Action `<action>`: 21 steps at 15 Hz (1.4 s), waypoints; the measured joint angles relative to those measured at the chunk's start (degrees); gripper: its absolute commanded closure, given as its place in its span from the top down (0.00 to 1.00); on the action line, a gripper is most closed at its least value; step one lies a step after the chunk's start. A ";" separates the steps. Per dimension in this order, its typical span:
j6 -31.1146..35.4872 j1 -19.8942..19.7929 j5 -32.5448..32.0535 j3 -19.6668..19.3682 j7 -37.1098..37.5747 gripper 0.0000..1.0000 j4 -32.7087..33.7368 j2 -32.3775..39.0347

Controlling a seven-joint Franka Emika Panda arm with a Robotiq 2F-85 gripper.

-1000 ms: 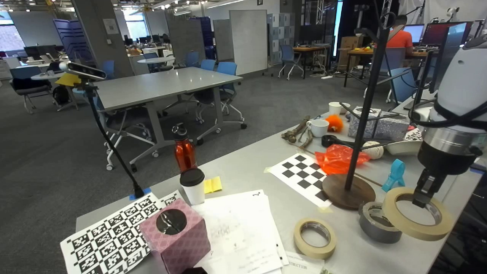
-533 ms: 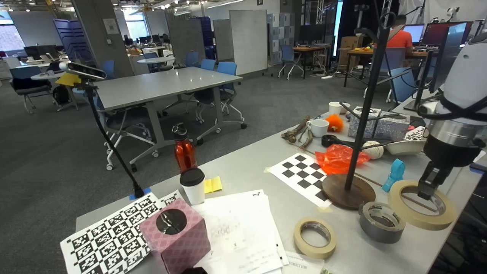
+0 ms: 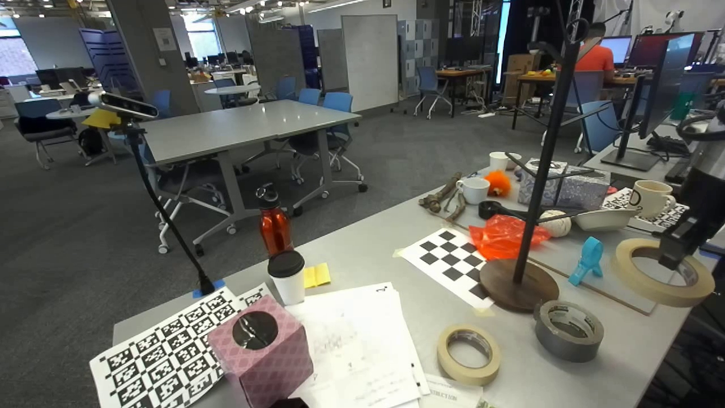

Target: Pick up the grey tape from the holder and put it on the table. Pick up the two tapes from the table and put them on the holder.

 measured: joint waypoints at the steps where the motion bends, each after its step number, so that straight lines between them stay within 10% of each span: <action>1: 1.06 -0.68 1.28 -0.40 -0.76 0.06 -0.70 -0.93; 7: 9.82 -1.49 17.01 -2.03 -10.12 0.06 -3.81 -4.76; 8: 10.97 -1.40 19.46 -2.08 -11.55 0.26 -3.86 -4.97; 13: 13.06 -1.24 23.62 -2.20 -13.46 0.26 -3.87 -5.11; 14: 13.06 -1.24 23.63 -2.20 -13.46 0.06 -3.87 -5.11; 21: 13.02 -2.12 23.05 -2.02 -12.90 0.06 -3.52 -5.15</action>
